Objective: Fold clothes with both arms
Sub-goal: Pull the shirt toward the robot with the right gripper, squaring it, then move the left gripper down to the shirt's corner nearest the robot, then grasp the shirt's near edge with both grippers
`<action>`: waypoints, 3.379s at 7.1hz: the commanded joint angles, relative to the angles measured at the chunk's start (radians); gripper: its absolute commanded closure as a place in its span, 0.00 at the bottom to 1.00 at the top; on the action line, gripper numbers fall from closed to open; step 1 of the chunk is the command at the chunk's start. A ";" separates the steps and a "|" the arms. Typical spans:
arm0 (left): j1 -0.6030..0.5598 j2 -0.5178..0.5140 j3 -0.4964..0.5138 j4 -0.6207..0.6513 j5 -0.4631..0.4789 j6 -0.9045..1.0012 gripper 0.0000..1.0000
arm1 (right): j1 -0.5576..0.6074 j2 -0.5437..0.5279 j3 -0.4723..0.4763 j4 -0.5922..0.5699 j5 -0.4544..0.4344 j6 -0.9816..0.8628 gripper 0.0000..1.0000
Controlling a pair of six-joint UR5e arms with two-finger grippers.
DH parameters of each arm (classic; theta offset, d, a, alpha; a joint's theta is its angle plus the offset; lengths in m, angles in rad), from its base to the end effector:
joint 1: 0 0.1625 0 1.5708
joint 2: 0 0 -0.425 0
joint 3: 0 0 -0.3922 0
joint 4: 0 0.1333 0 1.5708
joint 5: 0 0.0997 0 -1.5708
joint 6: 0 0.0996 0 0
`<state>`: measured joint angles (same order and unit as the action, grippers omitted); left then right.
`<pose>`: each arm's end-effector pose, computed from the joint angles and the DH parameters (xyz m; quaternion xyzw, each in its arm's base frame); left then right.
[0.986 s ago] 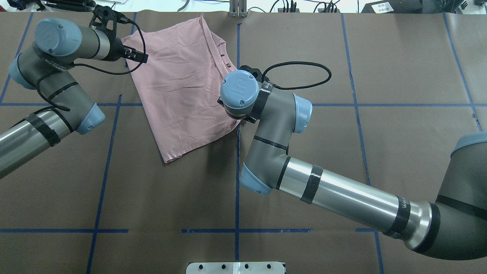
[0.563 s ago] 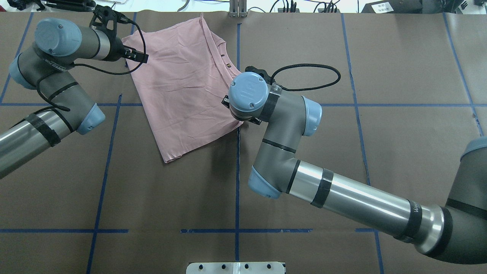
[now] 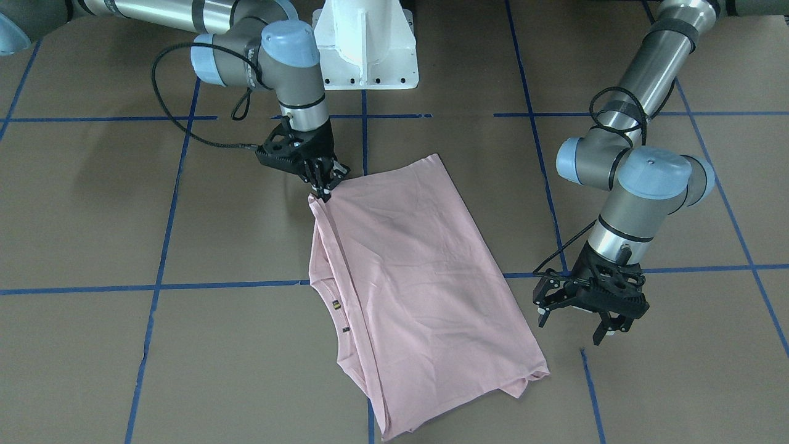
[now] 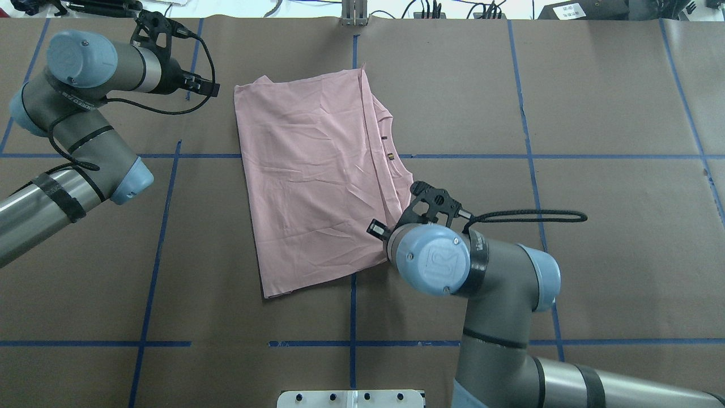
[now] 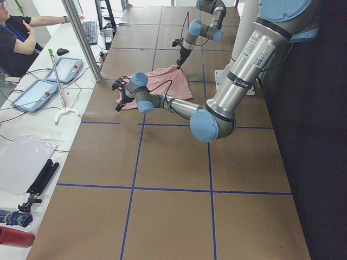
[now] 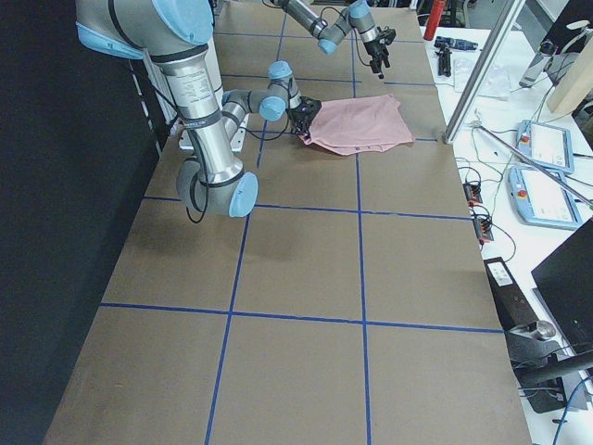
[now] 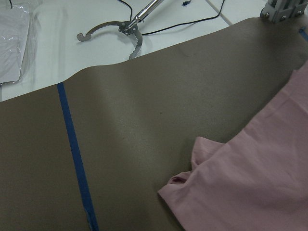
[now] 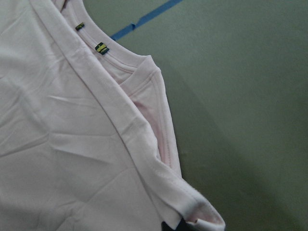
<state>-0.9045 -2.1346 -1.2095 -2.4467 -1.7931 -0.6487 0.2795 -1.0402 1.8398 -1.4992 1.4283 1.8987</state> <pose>0.3724 -0.6537 0.4009 0.3457 0.3872 0.0645 0.8523 -0.5630 -0.3150 0.2350 0.0543 -0.4223 0.2991 0.8540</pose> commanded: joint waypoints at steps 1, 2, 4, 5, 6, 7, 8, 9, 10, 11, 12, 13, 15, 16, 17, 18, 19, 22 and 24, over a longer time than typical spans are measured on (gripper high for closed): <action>0.006 0.001 -0.021 0.002 -0.005 -0.002 0.00 | -0.120 -0.015 0.084 -0.087 -0.100 0.082 1.00; 0.007 0.004 -0.056 0.023 -0.061 -0.076 0.00 | -0.128 -0.032 0.084 -0.087 -0.101 0.082 1.00; 0.101 0.172 -0.311 0.049 -0.075 -0.277 0.00 | -0.132 -0.034 0.081 -0.087 -0.101 0.082 1.00; 0.161 0.273 -0.438 0.049 -0.069 -0.369 0.00 | -0.135 -0.031 0.081 -0.087 -0.101 0.083 1.00; 0.255 0.373 -0.556 0.049 0.005 -0.464 0.00 | -0.135 -0.032 0.081 -0.087 -0.103 0.083 1.00; 0.350 0.456 -0.653 0.052 0.074 -0.547 0.00 | -0.134 -0.034 0.079 -0.087 -0.103 0.082 1.00; 0.437 0.497 -0.726 0.113 0.139 -0.592 0.00 | -0.132 -0.035 0.081 -0.087 -0.103 0.082 1.00; 0.535 0.495 -0.799 0.243 0.208 -0.665 0.00 | -0.134 -0.032 0.082 -0.087 -0.103 0.082 1.00; 0.606 0.477 -0.838 0.335 0.237 -0.740 0.00 | -0.134 -0.032 0.082 -0.087 -0.103 0.082 1.00; 0.646 0.448 -0.832 0.383 0.266 -0.774 0.01 | -0.134 -0.032 0.084 -0.087 -0.103 0.083 1.00; 0.653 0.406 -0.828 0.440 0.270 -0.788 0.25 | -0.134 -0.031 0.084 -0.087 -0.103 0.082 1.00; 0.673 0.374 -0.822 0.483 0.270 -0.851 0.37 | -0.135 -0.029 0.084 -0.087 -0.103 0.083 1.00; 0.700 0.351 -0.797 0.503 0.270 -0.882 0.41 | -0.134 -0.029 0.088 -0.087 -0.103 0.083 1.00; 0.700 0.351 -0.786 0.503 0.270 -0.882 0.41 | -0.134 -0.027 0.087 -0.087 -0.112 0.083 1.00; 0.702 0.351 -0.780 0.503 0.270 -0.882 0.41 | -0.135 -0.027 0.087 -0.087 -0.114 0.083 1.00; 0.703 0.351 -0.765 0.503 0.270 -0.882 0.41 | -0.134 -0.029 0.087 -0.087 -0.114 0.083 1.00; 0.710 0.351 -0.757 0.502 0.270 -0.882 0.41 | -0.134 -0.029 0.087 -0.087 -0.114 0.082 1.00; 0.731 0.349 -0.756 0.500 0.271 -0.882 0.48 | -0.134 -0.029 0.087 -0.087 -0.114 0.082 1.00; 0.731 0.349 -0.756 0.500 0.271 -0.882 0.62 | -0.134 -0.029 0.087 -0.087 -0.114 0.082 1.00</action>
<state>-0.1745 -1.7855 -1.9651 -1.9466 -1.5218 -1.5309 0.1457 -1.0692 1.9272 -1.5861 1.3146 1.9804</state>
